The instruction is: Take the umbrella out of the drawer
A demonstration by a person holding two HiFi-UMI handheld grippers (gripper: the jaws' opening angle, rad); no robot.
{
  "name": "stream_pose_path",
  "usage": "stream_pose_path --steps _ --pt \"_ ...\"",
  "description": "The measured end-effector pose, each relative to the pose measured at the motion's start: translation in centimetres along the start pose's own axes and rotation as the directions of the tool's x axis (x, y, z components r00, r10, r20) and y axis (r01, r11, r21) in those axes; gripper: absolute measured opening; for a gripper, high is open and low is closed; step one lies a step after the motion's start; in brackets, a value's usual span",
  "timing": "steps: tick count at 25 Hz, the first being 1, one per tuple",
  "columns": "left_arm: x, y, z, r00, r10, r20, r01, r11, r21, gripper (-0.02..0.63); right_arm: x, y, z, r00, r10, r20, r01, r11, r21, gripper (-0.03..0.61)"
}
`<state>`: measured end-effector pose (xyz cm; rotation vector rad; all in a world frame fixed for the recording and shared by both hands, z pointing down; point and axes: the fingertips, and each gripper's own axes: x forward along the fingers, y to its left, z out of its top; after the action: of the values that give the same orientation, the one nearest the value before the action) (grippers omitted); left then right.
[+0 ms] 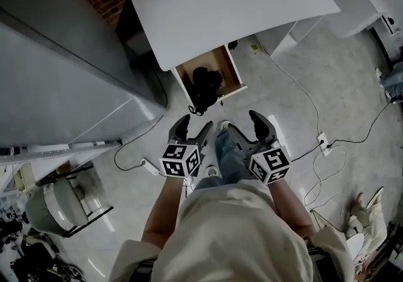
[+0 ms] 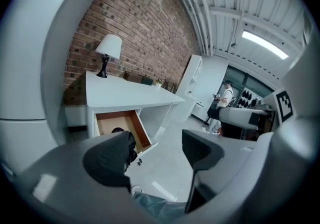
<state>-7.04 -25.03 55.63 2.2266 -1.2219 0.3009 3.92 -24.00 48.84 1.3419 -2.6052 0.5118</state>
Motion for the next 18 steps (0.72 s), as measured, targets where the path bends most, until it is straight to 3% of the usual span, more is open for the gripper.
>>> stream_pose_path --steps 10,14,18 --pt "11.4 5.9 -0.7 0.986 0.064 -0.154 -0.071 0.997 -0.043 0.319 7.9 -6.9 -0.1 0.994 0.068 -0.088 -0.065 0.997 0.029 0.299" --pt "15.7 7.9 -2.2 0.967 0.072 -0.245 -0.088 0.995 -0.054 0.319 10.4 -9.0 -0.8 0.99 0.082 -0.116 -0.076 0.996 0.053 0.299" --pt "19.5 9.8 -4.5 0.934 0.083 -0.349 -0.11 0.992 -0.056 0.324 12.4 -10.7 -1.7 0.984 0.101 -0.144 -0.091 0.993 0.072 0.298"
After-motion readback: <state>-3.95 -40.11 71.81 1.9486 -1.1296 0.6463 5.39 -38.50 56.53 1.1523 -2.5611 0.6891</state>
